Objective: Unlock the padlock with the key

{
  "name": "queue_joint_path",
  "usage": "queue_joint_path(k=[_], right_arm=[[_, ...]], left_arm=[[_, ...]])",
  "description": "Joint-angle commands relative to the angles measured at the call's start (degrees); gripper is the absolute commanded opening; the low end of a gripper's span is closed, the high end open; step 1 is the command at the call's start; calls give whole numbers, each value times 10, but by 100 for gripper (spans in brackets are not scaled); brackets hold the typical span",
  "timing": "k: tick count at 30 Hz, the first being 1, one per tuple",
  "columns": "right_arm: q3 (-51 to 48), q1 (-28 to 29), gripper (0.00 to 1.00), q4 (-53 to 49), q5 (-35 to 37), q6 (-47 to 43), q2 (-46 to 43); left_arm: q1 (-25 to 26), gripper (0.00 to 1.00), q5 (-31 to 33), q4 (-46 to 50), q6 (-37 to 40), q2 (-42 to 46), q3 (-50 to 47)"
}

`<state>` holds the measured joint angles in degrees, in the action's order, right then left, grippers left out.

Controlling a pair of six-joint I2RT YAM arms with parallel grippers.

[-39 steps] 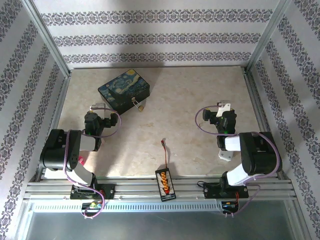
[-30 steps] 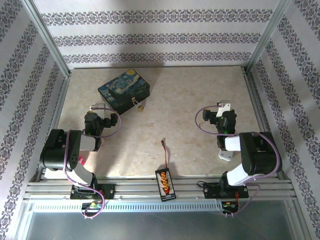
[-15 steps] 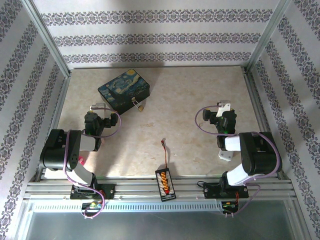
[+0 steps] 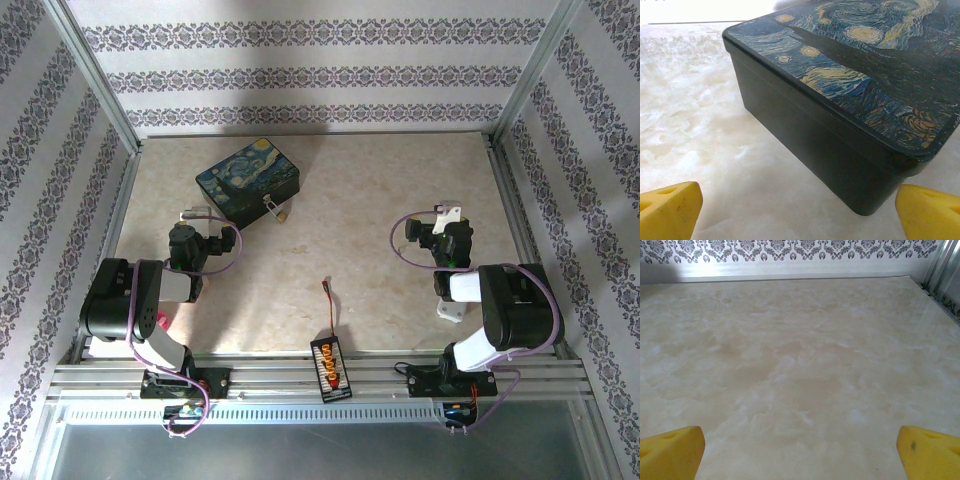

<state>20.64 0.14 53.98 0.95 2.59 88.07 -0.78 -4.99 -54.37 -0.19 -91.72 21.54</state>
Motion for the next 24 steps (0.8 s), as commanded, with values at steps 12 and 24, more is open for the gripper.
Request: queue_joint_path(k=[12,24], right_arm=[[42,3,98,-87,41,9,-43],[133,31,86,-406,80,72,-155]], left_arm=[[-3,99,14,46,0,84,-3],[-2,99,18,172,-126,264,6]])
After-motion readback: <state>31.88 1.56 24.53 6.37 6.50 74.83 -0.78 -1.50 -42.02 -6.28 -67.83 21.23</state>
